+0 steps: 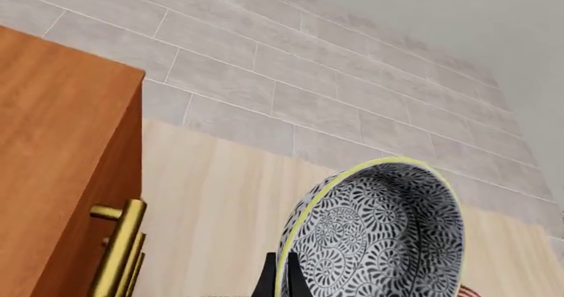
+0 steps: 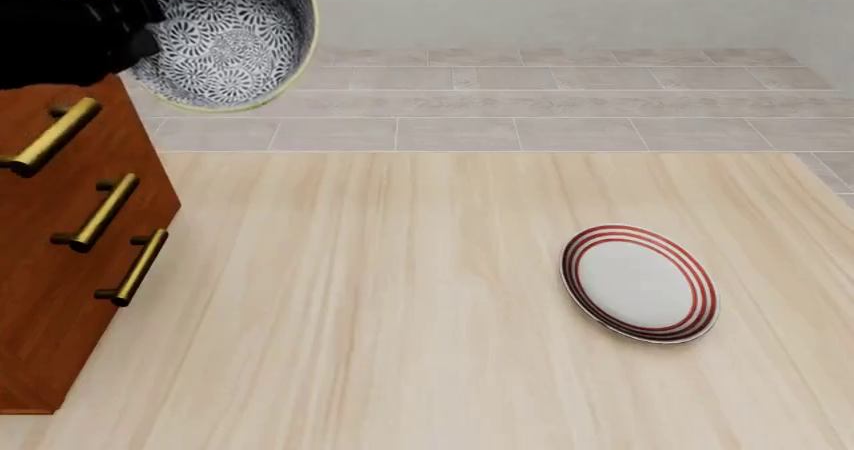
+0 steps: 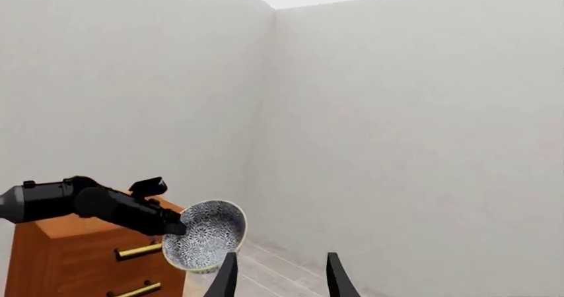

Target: Put the bowl on top of the cabinet.

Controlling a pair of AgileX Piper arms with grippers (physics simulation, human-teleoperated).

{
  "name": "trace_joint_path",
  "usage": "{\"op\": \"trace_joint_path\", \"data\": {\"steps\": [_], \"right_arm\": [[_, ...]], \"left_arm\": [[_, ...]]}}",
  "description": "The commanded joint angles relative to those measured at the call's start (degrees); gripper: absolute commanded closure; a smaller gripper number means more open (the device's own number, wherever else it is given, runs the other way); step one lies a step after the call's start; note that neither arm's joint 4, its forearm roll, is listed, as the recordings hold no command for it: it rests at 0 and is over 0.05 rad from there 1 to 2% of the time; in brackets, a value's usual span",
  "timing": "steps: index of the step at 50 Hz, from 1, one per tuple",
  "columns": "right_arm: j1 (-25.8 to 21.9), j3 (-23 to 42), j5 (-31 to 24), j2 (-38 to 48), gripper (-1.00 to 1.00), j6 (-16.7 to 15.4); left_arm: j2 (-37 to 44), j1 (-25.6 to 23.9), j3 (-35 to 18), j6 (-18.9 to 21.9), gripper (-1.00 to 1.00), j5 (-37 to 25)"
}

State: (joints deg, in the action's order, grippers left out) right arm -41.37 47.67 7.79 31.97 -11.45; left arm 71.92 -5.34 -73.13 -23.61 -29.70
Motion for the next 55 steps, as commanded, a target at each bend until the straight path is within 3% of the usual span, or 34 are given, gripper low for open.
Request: {"op": "trace_joint_path", "data": {"steps": [1,3,6,8,20,33,49,55], "right_arm": [[0.59,-0.07,0.5,0.37,-1.0,0.82],[0.84,0.03,0.38,0.38,-1.0,1.12],[1.0,0.04,0.2,0.12,-1.0,1.18],[1.13,0.15,-0.05,-0.08,-1.0,1.29],[1.22,0.15,-0.26,-0.37,-1.0,1.5],[-1.29,-0.03,-0.67,-0.35,-1.0,1.9],[-2.92,-0.07,-1.02,-0.76,-1.0,0.85],[-3.06,0.01,-1.15,-0.87,-1.0,0.78]], "left_arm": [[0.67,0.94,-2.64,-1.39,1.0,-2.44],[-0.23,2.83,-2.74,-0.75,1.0,-3.04],[0.69,1.44,-3.79,-2.92,1.0,-4.01],[0.46,2.38,-4.84,-1.5,1.0,-4.72],[0.48,4.02,-5.97,-2.88,1.0,-6.6],[0.12,4.99,-7.52,-3.22,1.0,-8.02],[-4.06,13.87,-8.61,1.15,1.0,-10.82],[-4.65,14.89,-8.68,1.89,1.0,-10.92]]}}
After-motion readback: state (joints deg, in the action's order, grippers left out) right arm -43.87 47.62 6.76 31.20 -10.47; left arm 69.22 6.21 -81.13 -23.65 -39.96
